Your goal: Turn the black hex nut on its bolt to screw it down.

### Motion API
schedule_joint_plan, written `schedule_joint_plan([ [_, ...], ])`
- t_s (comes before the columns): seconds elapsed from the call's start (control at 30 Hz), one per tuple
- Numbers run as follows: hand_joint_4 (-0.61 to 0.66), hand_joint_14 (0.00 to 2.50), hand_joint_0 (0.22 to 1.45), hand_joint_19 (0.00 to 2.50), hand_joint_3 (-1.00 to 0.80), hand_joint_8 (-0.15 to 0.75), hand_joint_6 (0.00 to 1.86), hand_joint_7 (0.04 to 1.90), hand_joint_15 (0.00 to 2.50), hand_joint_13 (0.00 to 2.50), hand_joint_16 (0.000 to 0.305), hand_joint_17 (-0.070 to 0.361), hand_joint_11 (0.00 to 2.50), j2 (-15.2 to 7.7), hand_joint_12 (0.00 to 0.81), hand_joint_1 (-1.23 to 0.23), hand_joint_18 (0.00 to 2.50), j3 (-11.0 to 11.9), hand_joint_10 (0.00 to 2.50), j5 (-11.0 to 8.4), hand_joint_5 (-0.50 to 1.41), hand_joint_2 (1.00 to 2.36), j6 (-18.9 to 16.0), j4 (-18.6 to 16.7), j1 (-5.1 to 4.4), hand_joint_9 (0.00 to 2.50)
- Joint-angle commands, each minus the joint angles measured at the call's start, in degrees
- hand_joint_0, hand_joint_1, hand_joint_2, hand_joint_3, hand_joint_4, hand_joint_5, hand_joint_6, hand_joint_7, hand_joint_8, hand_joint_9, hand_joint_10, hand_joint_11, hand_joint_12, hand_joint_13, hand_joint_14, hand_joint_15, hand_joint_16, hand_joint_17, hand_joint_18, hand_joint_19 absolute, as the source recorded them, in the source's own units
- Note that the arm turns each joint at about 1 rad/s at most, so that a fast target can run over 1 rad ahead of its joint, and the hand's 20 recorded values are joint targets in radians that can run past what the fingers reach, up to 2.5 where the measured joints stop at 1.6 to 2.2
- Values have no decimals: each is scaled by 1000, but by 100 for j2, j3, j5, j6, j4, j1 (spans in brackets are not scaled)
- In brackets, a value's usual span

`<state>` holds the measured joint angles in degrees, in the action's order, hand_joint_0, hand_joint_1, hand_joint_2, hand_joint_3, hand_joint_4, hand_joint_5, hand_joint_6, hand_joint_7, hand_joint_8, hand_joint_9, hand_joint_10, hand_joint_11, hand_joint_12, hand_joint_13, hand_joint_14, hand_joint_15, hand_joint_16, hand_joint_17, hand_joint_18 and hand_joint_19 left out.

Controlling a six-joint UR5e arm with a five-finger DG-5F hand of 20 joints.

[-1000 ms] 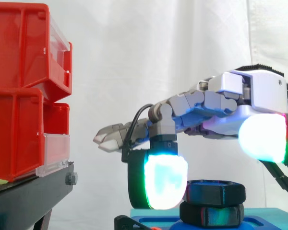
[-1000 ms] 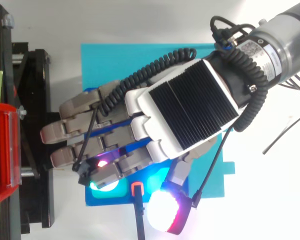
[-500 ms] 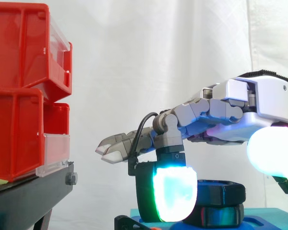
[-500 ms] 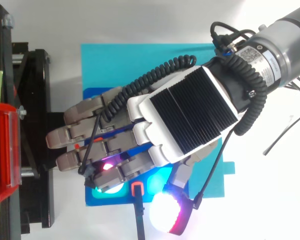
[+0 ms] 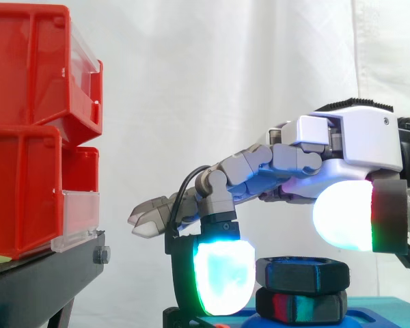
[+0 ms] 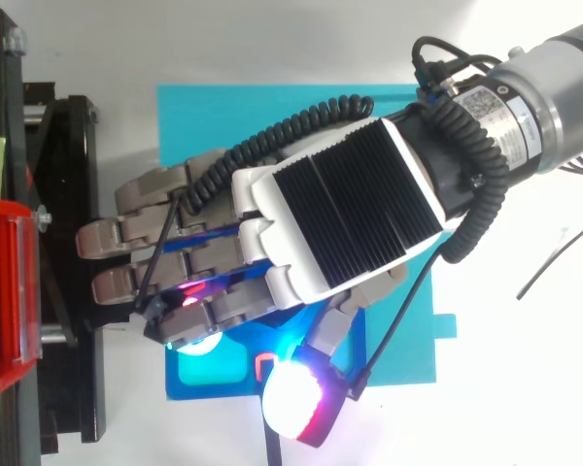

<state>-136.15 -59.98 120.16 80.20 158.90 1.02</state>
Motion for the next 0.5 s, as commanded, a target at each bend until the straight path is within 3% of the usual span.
schedule_joint_plan([
  [0.0,122,0,476,326,-500,194,584,1163,0,299,52,116,0,0,332,-282,229,39,0,-10,-110,1000,39,36,-14,342],
  [0.47,124,0,476,319,-500,196,586,1165,0,296,51,115,0,0,329,-279,217,153,0,25,-108,1000,224,334,-93,343],
])
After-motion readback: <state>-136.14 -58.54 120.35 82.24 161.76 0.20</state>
